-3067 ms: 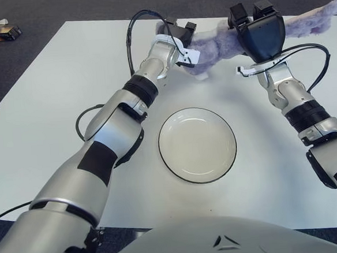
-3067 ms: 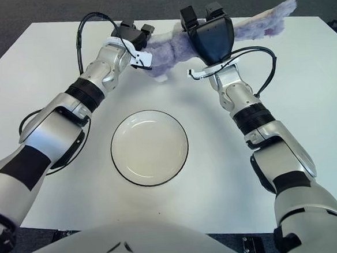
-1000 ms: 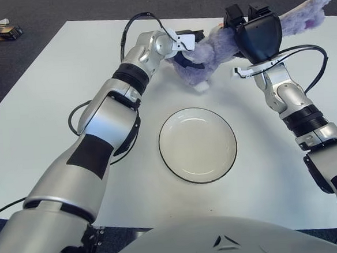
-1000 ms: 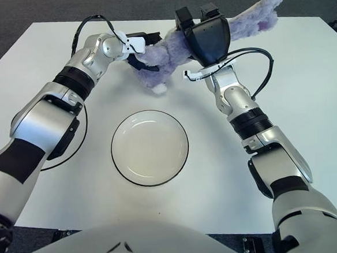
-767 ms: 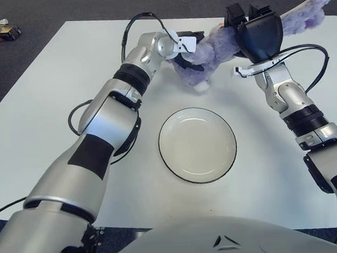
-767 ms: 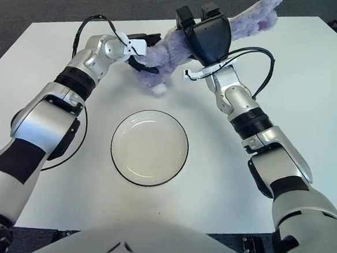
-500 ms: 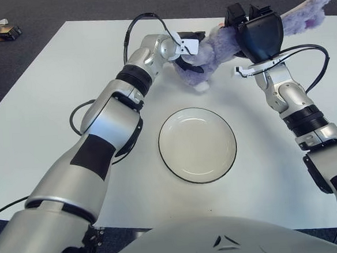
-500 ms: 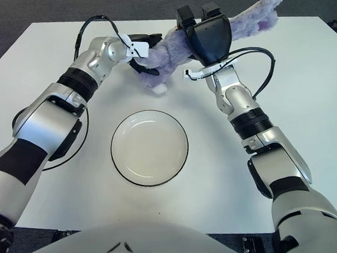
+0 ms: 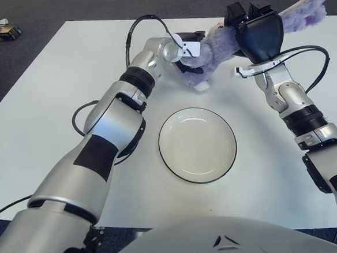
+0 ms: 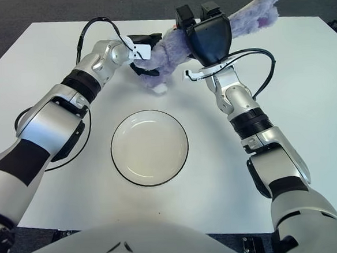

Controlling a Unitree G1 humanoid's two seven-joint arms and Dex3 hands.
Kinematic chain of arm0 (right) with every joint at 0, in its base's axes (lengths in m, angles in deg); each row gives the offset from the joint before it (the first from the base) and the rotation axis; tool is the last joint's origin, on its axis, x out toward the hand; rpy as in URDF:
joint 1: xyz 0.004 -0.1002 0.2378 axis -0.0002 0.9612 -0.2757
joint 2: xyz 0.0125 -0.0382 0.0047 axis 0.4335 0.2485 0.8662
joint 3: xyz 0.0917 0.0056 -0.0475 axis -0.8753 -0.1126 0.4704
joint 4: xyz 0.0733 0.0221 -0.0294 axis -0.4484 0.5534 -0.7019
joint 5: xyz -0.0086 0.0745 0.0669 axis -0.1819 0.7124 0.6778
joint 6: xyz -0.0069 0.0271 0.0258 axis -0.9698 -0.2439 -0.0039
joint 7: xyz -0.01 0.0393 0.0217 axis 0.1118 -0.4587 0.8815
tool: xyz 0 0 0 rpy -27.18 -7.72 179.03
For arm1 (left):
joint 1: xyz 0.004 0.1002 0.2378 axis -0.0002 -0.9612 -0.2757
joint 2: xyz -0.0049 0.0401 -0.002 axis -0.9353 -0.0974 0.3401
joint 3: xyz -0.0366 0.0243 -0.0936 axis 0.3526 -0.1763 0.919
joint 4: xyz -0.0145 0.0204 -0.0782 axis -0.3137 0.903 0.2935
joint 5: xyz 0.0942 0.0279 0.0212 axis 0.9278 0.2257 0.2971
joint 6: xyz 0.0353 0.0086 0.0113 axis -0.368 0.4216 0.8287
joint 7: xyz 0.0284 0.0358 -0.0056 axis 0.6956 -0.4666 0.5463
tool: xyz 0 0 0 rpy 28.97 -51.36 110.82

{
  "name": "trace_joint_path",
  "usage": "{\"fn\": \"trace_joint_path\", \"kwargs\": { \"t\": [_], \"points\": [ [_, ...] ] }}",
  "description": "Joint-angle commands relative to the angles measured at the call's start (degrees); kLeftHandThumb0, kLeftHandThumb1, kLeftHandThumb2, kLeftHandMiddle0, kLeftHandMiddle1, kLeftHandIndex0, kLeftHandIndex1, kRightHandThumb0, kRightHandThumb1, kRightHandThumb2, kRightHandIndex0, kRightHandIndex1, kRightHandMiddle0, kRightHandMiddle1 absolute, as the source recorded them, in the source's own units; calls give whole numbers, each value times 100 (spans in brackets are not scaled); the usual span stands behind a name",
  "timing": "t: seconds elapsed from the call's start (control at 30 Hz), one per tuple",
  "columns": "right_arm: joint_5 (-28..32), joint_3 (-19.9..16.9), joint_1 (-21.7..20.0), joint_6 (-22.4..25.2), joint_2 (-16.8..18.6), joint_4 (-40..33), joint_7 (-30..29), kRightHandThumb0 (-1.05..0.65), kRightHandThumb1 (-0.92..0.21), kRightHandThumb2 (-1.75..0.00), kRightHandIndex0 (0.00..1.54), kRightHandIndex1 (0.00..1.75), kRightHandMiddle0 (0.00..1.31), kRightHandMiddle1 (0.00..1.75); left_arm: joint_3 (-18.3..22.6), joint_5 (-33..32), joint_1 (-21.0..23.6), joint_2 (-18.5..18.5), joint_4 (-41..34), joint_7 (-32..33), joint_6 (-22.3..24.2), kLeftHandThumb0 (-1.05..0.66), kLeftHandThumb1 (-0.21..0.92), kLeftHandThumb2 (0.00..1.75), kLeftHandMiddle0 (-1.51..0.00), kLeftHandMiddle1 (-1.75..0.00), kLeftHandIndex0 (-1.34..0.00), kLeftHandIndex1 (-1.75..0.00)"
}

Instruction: Put the doll into the plate.

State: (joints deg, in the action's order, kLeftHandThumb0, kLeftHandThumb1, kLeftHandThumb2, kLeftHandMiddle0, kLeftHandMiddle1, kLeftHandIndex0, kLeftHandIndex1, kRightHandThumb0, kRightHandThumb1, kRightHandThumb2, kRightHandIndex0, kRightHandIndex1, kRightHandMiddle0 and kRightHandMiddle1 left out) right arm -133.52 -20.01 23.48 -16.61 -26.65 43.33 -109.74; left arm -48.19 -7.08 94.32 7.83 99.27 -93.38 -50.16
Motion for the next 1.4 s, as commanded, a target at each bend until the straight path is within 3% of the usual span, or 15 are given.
{"fn": "trace_joint_path", "kwargs": {
  "t": [0.0,0.07,0.13,0.27,0.5,0.93,0.97,1.03,1.13,1.23,1.37],
  "points": [
    [92,-150,-178,-17,16,-24,-150,0,0,-162,90,159,62,175,-50,94,-183,124,139,420,121,-65,44,86,-41,-149,-13,-163],
    [97,-165,-180,-8,21,-36,-122,0,1,-163,92,157,63,175,-36,98,-208,140,132,625,134,-58,39,92,-59,-164,-23,-170],
    [110,-174,-192,-3,40,-22,-103,0,2,-164,92,157,64,175,-23,119,-269,149,119,933,117,-52,39,106,-69,-169,-38,-172],
    [181,-217,-192,-53,65,-24,-94,0,3,-165,93,156,65,175,-31,213,-385,170,86,1606,70,-48,33,126,-89,-173,-56,-174],
    [196,-272,-182,-42,91,-36,-137,0,4,-157,103,129,70,175,-13,244,-570,159,117,2471,-248,-50,23,142,-108,-175,-67,-175],
    [524,-462,-133,-200,197,-43,-84,0,4,-156,104,126,70,175,78,149,-601,127,539,3028,-640,-54,13,154,-118,-175,-76,-175],
    [674,-521,-120,-210,233,-61,52,0,4,-157,104,127,70,175,80,150,-608,91,554,3048,-674,-55,13,155,-118,-175,-76,-175],
    [1090,-716,14,-24,250,-423,833,0,0,-159,95,148,63,175,71,187,-656,-30,597,3199,-721,-56,11,157,-119,-175,-78,-175],
    [1283,-832,126,140,230,-723,1370,0,0,-166,89,167,61,174,45,235,-678,-95,645,3329,-728,-56,10,158,-118,-175,-79,-175],
    [1331,-898,223,271,185,-972,1726,0,-5,-161,85,172,58,169,9,287,-686,-130,690,3456,-724,-56,9,159,-118,-175,-79,-175],
    [1558,-1122,472,458,-134,-1646,2740,0,-19,-147,63,174,55,173,-34,366,-701,-210,766,3688,-690,-57,9,160,-118,-175,-80,-175]
  ]
}}
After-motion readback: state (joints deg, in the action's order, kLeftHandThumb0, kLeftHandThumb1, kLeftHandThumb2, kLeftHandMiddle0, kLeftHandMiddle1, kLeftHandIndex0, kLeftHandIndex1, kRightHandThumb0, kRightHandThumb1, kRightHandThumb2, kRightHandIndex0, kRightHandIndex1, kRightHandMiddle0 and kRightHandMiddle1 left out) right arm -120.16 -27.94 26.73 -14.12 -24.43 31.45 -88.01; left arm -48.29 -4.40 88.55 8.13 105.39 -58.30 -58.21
